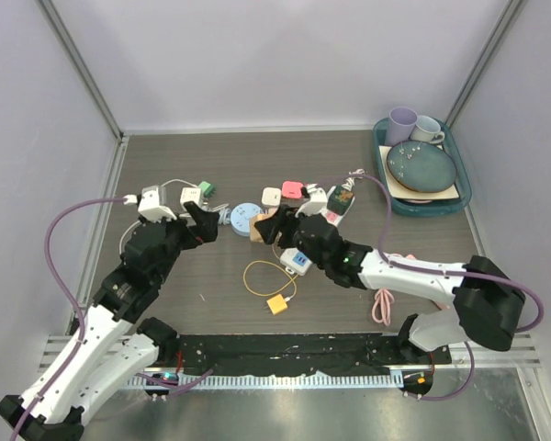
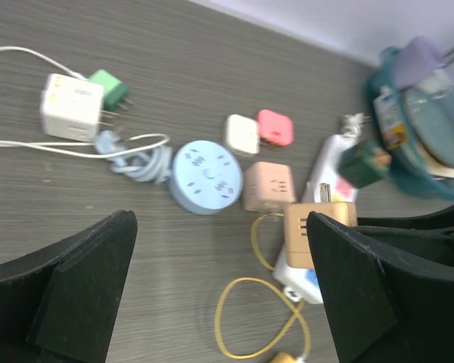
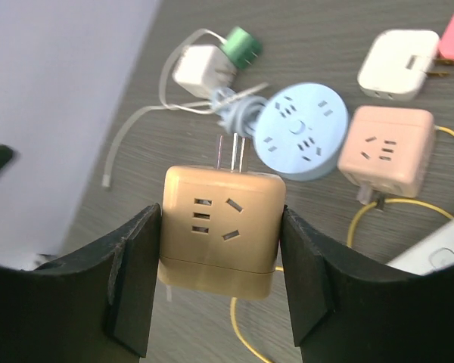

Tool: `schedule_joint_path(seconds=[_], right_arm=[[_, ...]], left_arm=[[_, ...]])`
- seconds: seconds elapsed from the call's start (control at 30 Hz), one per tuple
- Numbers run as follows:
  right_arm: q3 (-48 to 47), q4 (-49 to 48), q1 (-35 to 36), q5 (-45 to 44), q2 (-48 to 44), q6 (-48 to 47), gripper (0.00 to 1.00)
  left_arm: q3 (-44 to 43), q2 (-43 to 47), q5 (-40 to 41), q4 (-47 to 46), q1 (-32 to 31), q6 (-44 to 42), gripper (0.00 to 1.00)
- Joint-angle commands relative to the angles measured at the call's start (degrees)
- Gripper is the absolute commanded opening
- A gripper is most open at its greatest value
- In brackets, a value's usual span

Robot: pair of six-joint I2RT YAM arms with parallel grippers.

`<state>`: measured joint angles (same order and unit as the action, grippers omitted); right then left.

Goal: Insert the plug
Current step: Pick up the plug from the center of the board.

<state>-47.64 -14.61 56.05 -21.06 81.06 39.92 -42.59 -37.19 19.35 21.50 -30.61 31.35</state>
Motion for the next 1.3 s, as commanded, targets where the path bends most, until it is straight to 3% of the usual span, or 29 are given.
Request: schedule_joint_path(seconds=[0.0, 0.27, 0.5, 0.9, 1.13, 1.27], right_arm=[[7.02, -21.40, -1.73, 4.16, -6.60, 5.43, 0.01], [18.61, -44.32, -7.70, 14.20, -11.36, 18.58, 0.01], [22.85, -57.18, -11.49, 18.42, -9.43, 26.34, 0.01], [23.47, -66.42, -12.81, 22.29, -4.86, 31.09, 0.01], [23.29, -67.65, -12.81, 23.25, -4.59, 30.83, 0.01], [23.73, -68.53, -12.90, 22.73, -4.15, 31.53, 0.01]], left_arm=[[4.79, 2.82, -7.91, -14.18, 0.20, 12.22, 1.00], [7.96, -2.27, -19.17, -30.01, 0.20, 21.72, 1.00], [10.69, -8.59, -26.46, -44.51, 0.20, 29.63, 1.00], [9.81, -17.82, -36.47, -56.64, 0.20, 39.40, 1.00], [9.45, -21.26, -39.39, -58.67, 0.11, 41.77, 1.00], [9.37, -21.61, -40.53, -59.99, 0.20, 42.56, 0.94]])
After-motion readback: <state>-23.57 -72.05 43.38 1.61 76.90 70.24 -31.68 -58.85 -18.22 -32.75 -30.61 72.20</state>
